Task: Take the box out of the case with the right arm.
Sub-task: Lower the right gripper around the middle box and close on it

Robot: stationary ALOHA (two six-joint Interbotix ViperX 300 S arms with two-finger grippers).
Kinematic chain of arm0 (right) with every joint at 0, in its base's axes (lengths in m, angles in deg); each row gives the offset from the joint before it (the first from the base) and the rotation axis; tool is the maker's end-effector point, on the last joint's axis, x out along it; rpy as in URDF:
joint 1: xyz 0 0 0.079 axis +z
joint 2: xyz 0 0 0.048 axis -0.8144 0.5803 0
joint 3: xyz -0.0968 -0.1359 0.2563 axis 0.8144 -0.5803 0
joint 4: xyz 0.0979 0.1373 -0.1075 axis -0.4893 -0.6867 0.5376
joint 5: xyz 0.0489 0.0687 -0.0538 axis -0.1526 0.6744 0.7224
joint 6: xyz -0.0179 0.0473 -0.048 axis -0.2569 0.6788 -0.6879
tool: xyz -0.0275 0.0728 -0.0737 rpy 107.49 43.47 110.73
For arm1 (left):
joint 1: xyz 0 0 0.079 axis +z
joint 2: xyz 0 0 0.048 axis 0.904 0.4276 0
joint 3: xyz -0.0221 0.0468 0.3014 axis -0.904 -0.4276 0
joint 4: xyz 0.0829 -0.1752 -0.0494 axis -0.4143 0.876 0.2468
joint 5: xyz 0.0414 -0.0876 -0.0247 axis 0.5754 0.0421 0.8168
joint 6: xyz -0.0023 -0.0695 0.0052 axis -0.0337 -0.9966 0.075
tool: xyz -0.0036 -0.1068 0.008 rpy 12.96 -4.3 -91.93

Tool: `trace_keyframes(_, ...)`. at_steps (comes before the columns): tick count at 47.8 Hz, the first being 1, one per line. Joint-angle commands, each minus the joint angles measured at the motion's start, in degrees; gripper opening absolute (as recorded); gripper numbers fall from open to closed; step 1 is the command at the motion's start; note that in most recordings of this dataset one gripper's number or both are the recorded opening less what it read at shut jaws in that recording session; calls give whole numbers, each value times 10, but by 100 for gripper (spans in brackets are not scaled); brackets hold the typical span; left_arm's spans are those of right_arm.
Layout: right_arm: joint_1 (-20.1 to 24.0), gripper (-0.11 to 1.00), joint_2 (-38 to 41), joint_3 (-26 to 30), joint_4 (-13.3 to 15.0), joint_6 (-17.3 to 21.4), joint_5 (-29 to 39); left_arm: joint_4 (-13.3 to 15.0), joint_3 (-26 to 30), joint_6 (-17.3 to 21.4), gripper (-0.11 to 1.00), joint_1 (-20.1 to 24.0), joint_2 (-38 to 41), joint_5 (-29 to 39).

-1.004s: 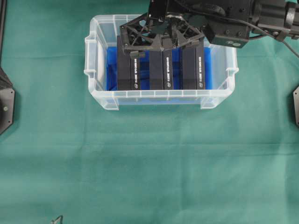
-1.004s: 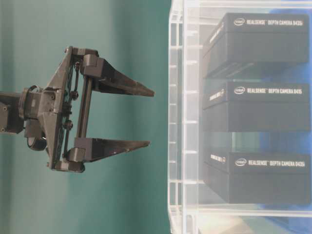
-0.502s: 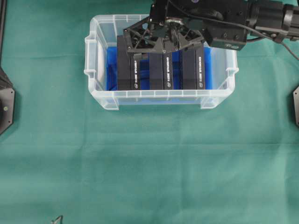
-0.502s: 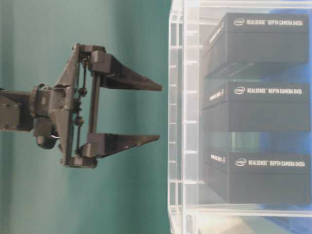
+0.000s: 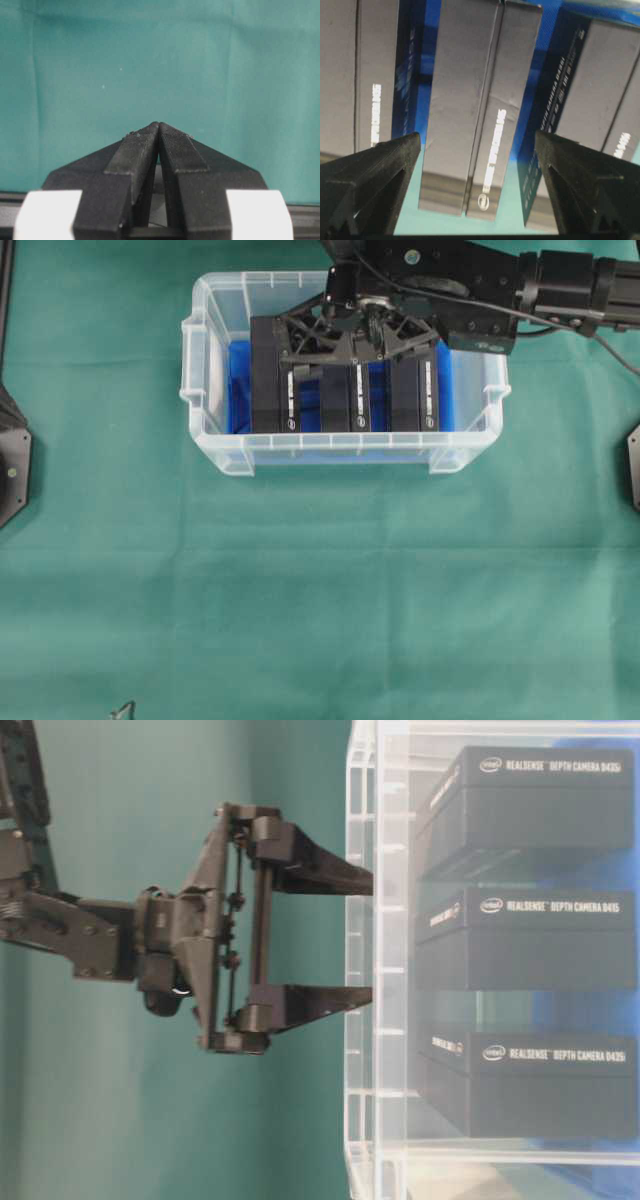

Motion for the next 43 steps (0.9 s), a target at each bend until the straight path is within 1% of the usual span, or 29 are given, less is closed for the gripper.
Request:
trace_keyframes(1, -1, 92, -6, -2, 2, -1, -18, -2, 14, 0, 2, -2, 2, -3)
trace_keyframes(12, -3, 92, 10, -20, 2, -1, -42, -2, 14, 0, 2, -2, 3, -3)
trace_keyframes(28, -3, 92, 30, -47, -6, 1, -82, -2, 14, 0, 2, -4, 3, -3)
trace_keyframes(43, -4, 92, 33, -51, -11, 1, -83, -2, 14, 1, 2, -2, 4, -3)
